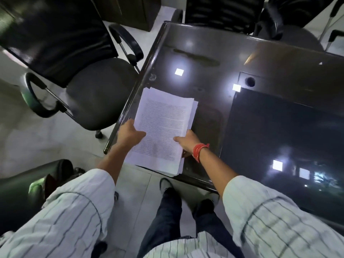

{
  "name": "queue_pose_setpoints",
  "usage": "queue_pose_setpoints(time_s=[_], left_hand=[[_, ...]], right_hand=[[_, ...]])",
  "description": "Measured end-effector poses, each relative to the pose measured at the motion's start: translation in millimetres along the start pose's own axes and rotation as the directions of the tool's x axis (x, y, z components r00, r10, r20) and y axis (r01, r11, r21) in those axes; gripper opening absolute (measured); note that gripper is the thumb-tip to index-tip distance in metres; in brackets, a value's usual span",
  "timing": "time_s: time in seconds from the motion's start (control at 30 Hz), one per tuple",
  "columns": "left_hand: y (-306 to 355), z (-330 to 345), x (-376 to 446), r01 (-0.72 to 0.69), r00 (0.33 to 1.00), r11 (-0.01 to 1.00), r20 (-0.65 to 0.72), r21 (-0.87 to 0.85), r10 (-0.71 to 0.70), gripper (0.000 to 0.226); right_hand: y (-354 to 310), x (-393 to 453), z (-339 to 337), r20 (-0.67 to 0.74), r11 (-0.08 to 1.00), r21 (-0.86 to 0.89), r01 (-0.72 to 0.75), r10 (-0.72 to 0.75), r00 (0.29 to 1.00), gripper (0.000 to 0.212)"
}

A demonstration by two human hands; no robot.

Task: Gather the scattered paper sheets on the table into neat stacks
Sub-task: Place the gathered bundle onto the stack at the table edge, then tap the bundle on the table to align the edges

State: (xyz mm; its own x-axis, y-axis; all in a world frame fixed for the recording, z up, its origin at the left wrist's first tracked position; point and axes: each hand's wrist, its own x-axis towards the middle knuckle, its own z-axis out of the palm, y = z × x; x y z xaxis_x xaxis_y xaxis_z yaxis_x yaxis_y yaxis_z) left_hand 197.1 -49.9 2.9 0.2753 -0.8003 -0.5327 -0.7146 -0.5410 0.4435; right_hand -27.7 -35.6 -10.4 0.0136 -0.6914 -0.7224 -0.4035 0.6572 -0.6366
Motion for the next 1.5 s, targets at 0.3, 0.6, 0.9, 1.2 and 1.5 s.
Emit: queue_pose_setpoints(time_s=[0.3, 0.6, 0.9, 1.2, 1.5], left_hand=[[144.4, 28.6, -21.9, -0.278, 0.960, 0.960, 0.033, -0.002, 0.278, 0.061], [418.1, 152.6, -207.2, -0.614, 0.591, 0.539, 0.117, -0.577, 0.798, 0.035], [544.1, 331.5, -374.4, -0.604, 0.422, 0.406, 0.157, -0.686, 0.893, 0.028], [583.9, 490.8, -366.6, -0.480, 0.504, 0.682, 0.463, -0.552, 0.729, 0.046], [642.1, 624.1, -344.6, -0.488, 0.609, 0.826, 0.567, -0.284, 0.555, 0.055]], right_hand=[[9.2, -32.2, -109.0, -0.198, 0.983, 0.144, 0.115, -0.086, 0.977, 0.035], [71.8, -194.1, -376.8, -0.834, 0.742, 0.240, 0.625, -0.172, 0.525, 0.040], [246.6, -321.1, -575.6, -0.955, 0.735, 0.150, 0.661, -0.066, 0.290, 0.036], [395.6, -253.7, -647.9, -0.851, 0.800, 0.431, 0.417, 0.208, 0.482, 0.046], [497.9, -214.5, -719.8, -0.730, 0.787, 0.599, 0.147, 0.462, 0.504, 0.055]])
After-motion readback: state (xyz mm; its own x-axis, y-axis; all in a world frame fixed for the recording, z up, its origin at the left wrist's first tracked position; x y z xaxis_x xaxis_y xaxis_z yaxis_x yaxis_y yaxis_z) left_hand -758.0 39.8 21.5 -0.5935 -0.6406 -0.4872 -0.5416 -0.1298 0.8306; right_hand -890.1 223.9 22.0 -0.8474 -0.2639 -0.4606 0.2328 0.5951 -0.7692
